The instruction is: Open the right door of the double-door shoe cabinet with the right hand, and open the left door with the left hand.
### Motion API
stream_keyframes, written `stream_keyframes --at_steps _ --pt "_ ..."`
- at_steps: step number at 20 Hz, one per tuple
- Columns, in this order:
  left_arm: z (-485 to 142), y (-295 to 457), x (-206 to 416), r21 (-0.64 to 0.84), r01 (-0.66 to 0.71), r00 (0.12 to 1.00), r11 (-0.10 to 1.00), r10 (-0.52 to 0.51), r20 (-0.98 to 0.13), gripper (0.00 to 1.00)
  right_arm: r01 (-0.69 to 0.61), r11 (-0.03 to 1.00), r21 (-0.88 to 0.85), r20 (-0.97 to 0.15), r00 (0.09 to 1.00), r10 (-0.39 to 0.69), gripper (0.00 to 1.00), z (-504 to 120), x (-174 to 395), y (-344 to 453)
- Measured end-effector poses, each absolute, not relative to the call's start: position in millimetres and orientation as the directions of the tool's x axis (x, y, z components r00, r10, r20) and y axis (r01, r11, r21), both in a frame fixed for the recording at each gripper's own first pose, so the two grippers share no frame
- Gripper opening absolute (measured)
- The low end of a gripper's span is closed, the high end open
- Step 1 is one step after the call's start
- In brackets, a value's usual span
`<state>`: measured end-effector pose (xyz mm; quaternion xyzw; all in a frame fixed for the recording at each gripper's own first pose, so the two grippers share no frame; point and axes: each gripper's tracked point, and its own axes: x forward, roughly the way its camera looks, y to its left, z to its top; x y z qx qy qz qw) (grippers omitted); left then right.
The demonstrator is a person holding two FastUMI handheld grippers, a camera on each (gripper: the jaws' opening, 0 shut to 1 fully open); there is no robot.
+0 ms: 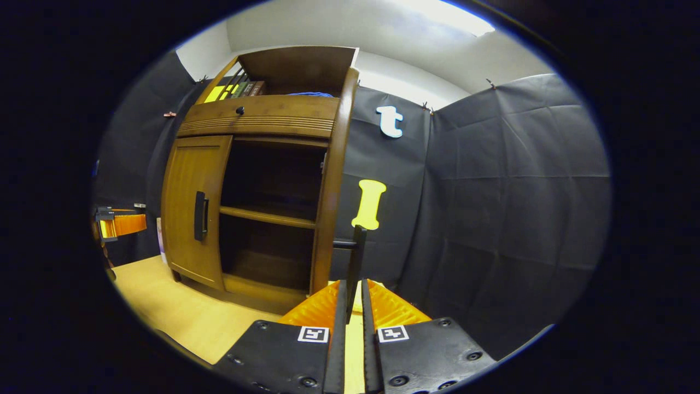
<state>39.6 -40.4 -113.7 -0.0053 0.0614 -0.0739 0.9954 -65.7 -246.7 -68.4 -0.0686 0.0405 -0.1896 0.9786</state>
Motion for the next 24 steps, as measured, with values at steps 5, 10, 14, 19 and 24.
stream_keyframes --at_steps 5,10,14,19,24 --pt "-115 -53 51 -0.016 0.175 0.977 0.984 -0.176 -0.117 0.89 0.230 0.972 -0.048 -0.080 0.969 -0.234 0.22 -68 -81 -196" --pt "-128 -58 62 0.010 0.173 0.977 0.985 -0.171 -0.131 0.90 -0.013 1.000 0.008 -0.111 0.994 0.014 0.82 -79 -85 -119" --pt "-131 -57 80 0.039 0.145 0.984 0.989 -0.140 -0.109 0.92 -0.099 0.992 0.074 -0.119 0.987 0.107 0.92 -91 -90 -81" --pt "-119 -60 114 0.059 0.108 0.994 0.992 -0.107 -0.008 0.88 -0.019 0.995 0.097 -0.102 0.994 0.029 0.93 -109 -96 -85" --pt "-126 -44 164 0.044 -0.002 0.999 0.999 0.000 0.044 0.87 0.111 0.986 0.124 -0.094 0.991 -0.100 0.93 -127 -112 -109"
